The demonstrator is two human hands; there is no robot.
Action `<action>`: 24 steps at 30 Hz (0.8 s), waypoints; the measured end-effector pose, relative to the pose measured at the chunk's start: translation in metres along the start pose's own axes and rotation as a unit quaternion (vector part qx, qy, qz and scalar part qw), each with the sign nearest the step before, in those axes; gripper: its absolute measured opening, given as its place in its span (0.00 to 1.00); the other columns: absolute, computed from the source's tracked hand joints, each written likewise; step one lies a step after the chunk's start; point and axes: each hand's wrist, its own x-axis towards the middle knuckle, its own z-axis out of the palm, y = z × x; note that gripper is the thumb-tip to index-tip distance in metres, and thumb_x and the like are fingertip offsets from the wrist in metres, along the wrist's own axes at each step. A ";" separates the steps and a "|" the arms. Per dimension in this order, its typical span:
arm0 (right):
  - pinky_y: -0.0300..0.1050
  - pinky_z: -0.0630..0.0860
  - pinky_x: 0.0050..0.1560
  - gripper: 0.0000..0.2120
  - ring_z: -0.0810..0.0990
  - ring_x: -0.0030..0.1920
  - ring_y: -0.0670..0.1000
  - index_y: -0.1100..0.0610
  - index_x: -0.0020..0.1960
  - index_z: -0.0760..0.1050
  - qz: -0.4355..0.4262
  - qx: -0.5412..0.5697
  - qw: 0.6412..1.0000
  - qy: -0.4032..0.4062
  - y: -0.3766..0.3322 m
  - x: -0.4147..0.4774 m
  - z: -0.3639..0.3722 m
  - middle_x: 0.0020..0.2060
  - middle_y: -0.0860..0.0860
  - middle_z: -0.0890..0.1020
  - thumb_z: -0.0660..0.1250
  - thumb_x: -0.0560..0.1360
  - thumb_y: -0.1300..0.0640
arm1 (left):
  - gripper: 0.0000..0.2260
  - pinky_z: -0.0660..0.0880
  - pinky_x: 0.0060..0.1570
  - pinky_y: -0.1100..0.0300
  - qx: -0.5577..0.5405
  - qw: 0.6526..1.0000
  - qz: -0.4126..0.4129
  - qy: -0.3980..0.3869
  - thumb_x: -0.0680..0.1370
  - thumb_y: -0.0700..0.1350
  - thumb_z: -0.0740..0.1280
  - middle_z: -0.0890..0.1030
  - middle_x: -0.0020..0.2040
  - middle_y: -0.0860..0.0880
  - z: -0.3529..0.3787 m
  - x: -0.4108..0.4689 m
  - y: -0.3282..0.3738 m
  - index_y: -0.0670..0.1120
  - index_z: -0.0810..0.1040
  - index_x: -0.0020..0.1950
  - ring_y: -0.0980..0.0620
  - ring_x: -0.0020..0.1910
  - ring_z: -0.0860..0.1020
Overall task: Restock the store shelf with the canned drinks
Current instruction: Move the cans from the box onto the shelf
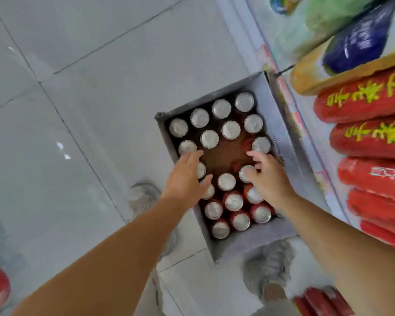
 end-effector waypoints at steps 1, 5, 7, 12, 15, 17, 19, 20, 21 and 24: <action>0.45 0.72 0.57 0.21 0.76 0.55 0.50 0.53 0.68 0.72 -0.014 -0.016 1.000 0.006 0.005 0.014 0.006 0.58 0.52 0.75 0.68 0.75 0.58 | 0.27 0.67 0.66 0.54 0.011 1.000 0.012 0.009 0.76 0.51 0.69 0.68 0.71 0.50 0.008 0.016 -0.004 0.50 0.65 0.74 0.49 0.69 0.67; 0.44 0.70 0.56 0.26 0.73 0.62 0.52 0.52 0.70 0.67 -0.099 -0.106 0.989 0.037 0.007 0.067 0.021 0.65 0.53 0.70 0.70 0.74 0.55 | 0.31 0.65 0.66 0.51 0.143 0.982 0.063 0.107 0.74 0.55 0.71 0.70 0.71 0.49 0.027 0.066 -0.014 0.48 0.66 0.73 0.45 0.69 0.66; 0.47 0.71 0.56 0.29 0.74 0.61 0.53 0.52 0.71 0.65 -0.122 -0.126 0.983 0.050 0.003 0.089 0.024 0.66 0.53 0.68 0.71 0.73 0.54 | 0.34 0.64 0.65 0.49 0.208 0.966 0.067 0.139 0.73 0.59 0.70 0.69 0.71 0.49 0.033 0.083 -0.015 0.49 0.64 0.74 0.44 0.69 0.66; 0.54 0.76 0.53 0.40 0.71 0.63 0.54 0.48 0.73 0.61 -0.113 -0.219 0.965 0.094 0.000 0.119 0.030 0.65 0.52 0.62 0.76 0.67 0.48 | 0.42 0.64 0.63 0.49 0.262 0.950 0.073 0.153 0.68 0.61 0.74 0.67 0.66 0.47 0.043 0.113 -0.018 0.52 0.59 0.77 0.44 0.64 0.67; 0.54 0.74 0.52 0.44 0.68 0.62 0.56 0.47 0.73 0.61 -0.118 -0.281 0.944 0.124 -0.001 0.126 0.039 0.62 0.54 0.63 0.78 0.63 0.43 | 0.45 0.67 0.59 0.49 0.240 0.953 0.071 0.173 0.63 0.59 0.78 0.68 0.62 0.46 0.046 0.119 -0.024 0.55 0.61 0.75 0.44 0.59 0.69; 0.53 0.73 0.51 0.43 0.69 0.60 0.57 0.47 0.72 0.63 -0.117 -0.300 0.936 0.142 0.001 0.131 0.044 0.61 0.54 0.64 0.78 0.62 0.41 | 0.43 0.68 0.57 0.49 0.260 0.942 0.102 0.187 0.60 0.59 0.80 0.69 0.61 0.46 0.050 0.120 -0.028 0.57 0.64 0.71 0.45 0.57 0.70; 0.53 0.72 0.49 0.40 0.70 0.58 0.58 0.46 0.69 0.66 -0.118 -0.314 0.929 0.158 0.002 0.134 0.047 0.59 0.55 0.65 0.77 0.61 0.39 | 0.40 0.67 0.58 0.49 0.279 0.938 0.117 0.167 0.62 0.58 0.79 0.67 0.63 0.46 0.050 0.121 -0.030 0.57 0.66 0.70 0.44 0.59 0.69; 0.53 0.72 0.48 0.39 0.70 0.58 0.58 0.46 0.68 0.68 -0.121 -0.314 0.927 0.166 0.003 0.135 0.048 0.59 0.55 0.66 0.77 0.61 0.39 | 0.39 0.66 0.59 0.49 0.287 0.938 0.116 0.156 0.64 0.58 0.79 0.66 0.65 0.46 0.050 0.122 -0.030 0.57 0.66 0.71 0.44 0.61 0.68; 0.52 0.72 0.47 0.38 0.70 0.57 0.58 0.47 0.67 0.69 -0.123 -0.307 0.928 0.170 0.003 0.135 0.048 0.58 0.54 0.66 0.77 0.61 0.40 | 0.38 0.65 0.60 0.49 0.292 0.938 0.112 0.150 0.65 0.57 0.78 0.66 0.65 0.46 0.050 0.123 -0.030 0.57 0.65 0.72 0.45 0.62 0.67; 0.50 0.73 0.46 0.35 0.69 0.59 0.55 0.49 0.64 0.72 -0.128 -0.253 0.946 0.159 0.008 0.128 0.046 0.59 0.53 0.66 0.79 0.60 0.42 | 0.36 0.65 0.60 0.49 0.274 0.943 0.109 0.155 0.66 0.55 0.78 0.66 0.65 0.46 0.048 0.122 -0.029 0.55 0.69 0.71 0.44 0.62 0.67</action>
